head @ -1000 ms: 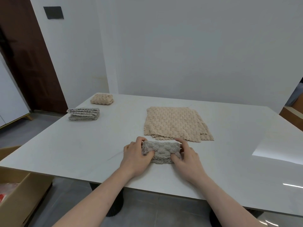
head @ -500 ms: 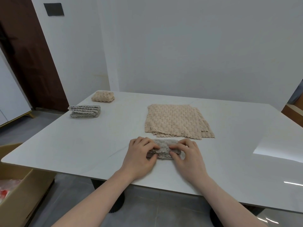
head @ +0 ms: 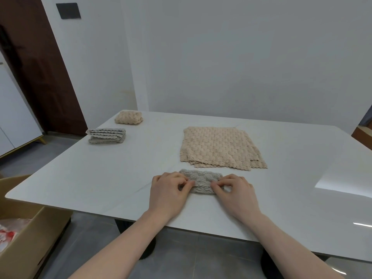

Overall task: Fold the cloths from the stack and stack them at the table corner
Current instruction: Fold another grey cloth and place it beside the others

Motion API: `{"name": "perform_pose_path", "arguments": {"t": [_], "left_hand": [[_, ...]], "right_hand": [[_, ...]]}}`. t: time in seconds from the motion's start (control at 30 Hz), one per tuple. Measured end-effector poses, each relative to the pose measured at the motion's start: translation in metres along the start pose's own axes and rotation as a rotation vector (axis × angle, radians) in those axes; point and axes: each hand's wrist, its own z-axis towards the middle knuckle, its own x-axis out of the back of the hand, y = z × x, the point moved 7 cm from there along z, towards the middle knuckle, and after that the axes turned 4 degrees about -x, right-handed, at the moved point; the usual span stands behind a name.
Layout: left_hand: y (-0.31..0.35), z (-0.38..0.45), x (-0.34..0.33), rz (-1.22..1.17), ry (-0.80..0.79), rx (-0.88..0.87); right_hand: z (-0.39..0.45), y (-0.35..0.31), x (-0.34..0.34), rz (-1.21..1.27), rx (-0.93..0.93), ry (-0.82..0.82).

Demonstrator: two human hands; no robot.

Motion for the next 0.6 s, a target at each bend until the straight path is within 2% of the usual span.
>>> {"name": "perform_pose_path", "arguments": {"t": [0.13, 0.2, 0.37, 0.6], "left_hand": [[-0.023, 0.003, 0.002, -0.120, 0.004, 0.229], [-0.029, 0.002, -0.002, -0.086, -0.055, 0.274], [-0.017, 0.001, -0.019, 0.029, -0.236, 0.126], [-0.026, -0.004, -0.026, -0.306, -0.278, 0.139]], "right_hand": [[-0.004, 0.005, 0.006, 0.106, -0.064, 0.002], [-0.005, 0.006, 0.008, 0.154, -0.102, -0.018], [-0.007, 0.009, 0.009, 0.263, -0.137, -0.047], [-0.003, 0.011, -0.005, 0.060, -0.057, -0.091]]}}
